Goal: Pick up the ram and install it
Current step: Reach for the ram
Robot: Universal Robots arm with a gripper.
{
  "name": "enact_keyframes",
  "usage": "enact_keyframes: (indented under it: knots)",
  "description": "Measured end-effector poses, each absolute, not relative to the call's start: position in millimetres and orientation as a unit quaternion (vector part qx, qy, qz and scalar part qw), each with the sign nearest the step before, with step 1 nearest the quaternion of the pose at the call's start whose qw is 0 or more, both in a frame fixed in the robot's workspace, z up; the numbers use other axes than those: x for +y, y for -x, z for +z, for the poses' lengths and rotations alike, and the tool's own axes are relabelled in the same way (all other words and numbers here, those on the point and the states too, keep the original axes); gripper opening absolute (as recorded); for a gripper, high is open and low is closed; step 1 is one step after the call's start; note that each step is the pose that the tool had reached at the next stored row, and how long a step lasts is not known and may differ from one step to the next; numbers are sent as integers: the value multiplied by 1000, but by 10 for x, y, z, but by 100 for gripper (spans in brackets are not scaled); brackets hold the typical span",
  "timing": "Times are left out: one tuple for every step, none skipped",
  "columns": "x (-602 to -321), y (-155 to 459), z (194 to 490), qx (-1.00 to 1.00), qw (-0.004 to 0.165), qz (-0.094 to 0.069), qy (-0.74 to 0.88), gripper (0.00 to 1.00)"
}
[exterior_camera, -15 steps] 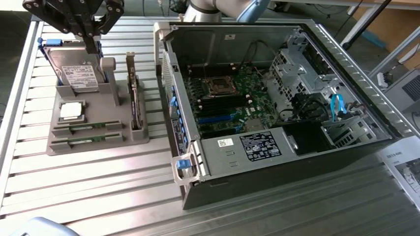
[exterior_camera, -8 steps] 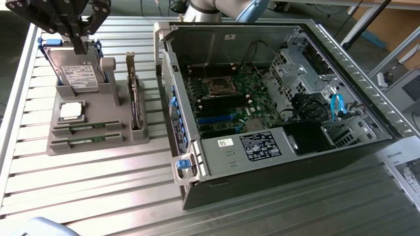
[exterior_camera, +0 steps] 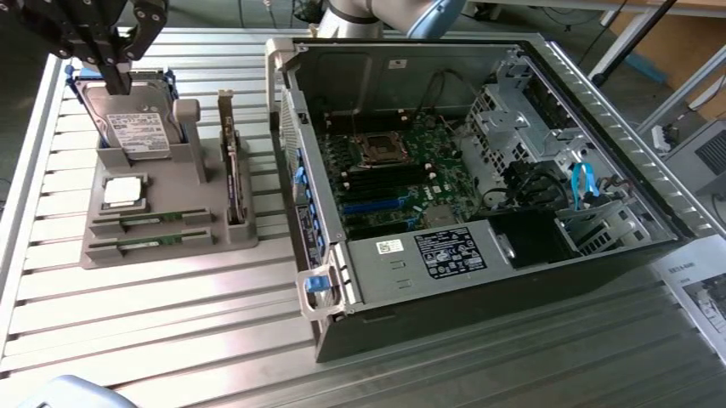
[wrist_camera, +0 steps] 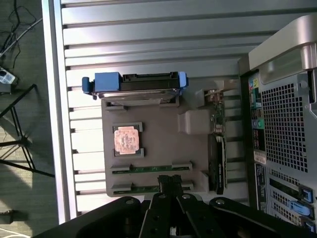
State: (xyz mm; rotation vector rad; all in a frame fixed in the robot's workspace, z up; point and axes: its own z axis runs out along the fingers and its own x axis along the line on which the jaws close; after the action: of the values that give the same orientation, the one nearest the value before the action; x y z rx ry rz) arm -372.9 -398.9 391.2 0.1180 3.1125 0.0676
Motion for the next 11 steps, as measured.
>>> enact_keyframes:
  knots:
    - [-3989,3749,3912,999,13,22,-38,10]
    - [-3989,3765,3912,999,13,22,-38,10]
    - [-3990,3768,3911,999,13,22,-38,10]
    - [-3990,3768,3911,999,13,22,-38,10]
    - [-3989,3769,3911,999,13,22,-38,10]
    - [-3989,3768,3911,999,13,22,-38,10]
    - [-3989,3769,3912,999,13,22,-38,10]
    - [-3989,3769,3912,999,13,22,-38,10]
    - [-3990,3769,3912,999,13,22,-38,10]
    - [-3992,3769,3912,999,13,22,-38,10]
    - [-3997,3769,3913,999,13,22,-38,10]
